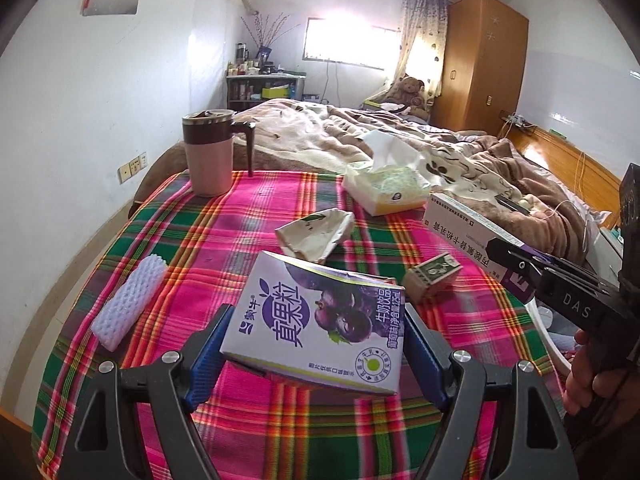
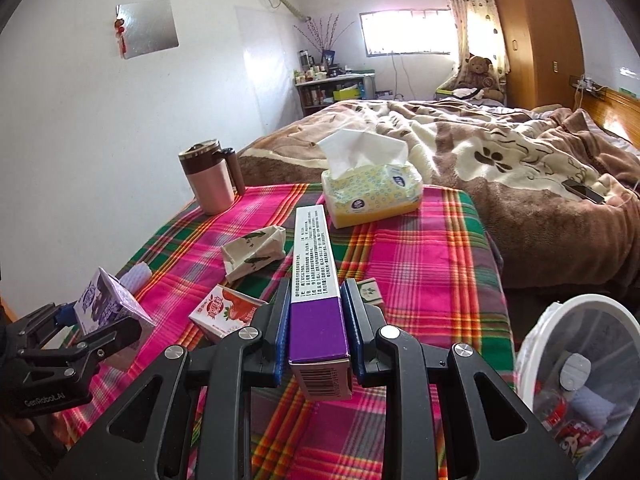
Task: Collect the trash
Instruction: 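Carry the grape juice box and purple-white box with both tools over the bin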
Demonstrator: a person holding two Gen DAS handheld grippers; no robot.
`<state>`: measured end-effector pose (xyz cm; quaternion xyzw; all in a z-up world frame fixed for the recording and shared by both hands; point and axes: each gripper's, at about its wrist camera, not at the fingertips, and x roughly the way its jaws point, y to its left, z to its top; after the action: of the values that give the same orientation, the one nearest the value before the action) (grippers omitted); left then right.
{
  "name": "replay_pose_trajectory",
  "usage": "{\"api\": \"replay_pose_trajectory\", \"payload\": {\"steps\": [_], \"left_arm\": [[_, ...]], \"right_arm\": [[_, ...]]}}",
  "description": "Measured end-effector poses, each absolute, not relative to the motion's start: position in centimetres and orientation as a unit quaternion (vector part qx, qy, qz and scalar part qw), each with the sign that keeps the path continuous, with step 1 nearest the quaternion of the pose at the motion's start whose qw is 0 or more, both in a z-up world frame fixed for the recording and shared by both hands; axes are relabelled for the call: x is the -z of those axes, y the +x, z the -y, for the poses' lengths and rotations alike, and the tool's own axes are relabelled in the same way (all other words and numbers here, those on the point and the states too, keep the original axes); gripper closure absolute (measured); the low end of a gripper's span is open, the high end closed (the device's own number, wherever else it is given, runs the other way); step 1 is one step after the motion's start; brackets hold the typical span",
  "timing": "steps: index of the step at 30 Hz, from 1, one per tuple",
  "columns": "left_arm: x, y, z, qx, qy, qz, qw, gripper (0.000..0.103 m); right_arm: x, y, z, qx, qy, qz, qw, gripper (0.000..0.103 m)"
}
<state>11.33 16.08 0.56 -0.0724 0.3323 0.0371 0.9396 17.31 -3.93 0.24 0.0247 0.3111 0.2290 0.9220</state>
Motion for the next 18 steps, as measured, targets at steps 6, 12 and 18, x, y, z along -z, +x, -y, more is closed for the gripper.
{"api": "replay_pose_trajectory", "payload": {"steps": [6,12,18], "left_arm": [[-1.6,10.7,-13.6,-0.017,-0.063,-0.32,0.945,0.023],[-2.5,10.7,-10.7,0.012,-0.054,-0.309,0.949,0.023],[-3.2,11.2,-7.1,0.046,-0.04,-0.301,0.952,0.023]], "right_arm": [[-0.9,15.9,6.6,-0.209,0.036,-0.295,0.932,0.078],[-1.1,14.8,9.5,-0.177,0.046,-0.29,0.94,0.078],[-1.2,14.1,12.5,-0.142,0.057,-0.281,0.948,0.078]]}}
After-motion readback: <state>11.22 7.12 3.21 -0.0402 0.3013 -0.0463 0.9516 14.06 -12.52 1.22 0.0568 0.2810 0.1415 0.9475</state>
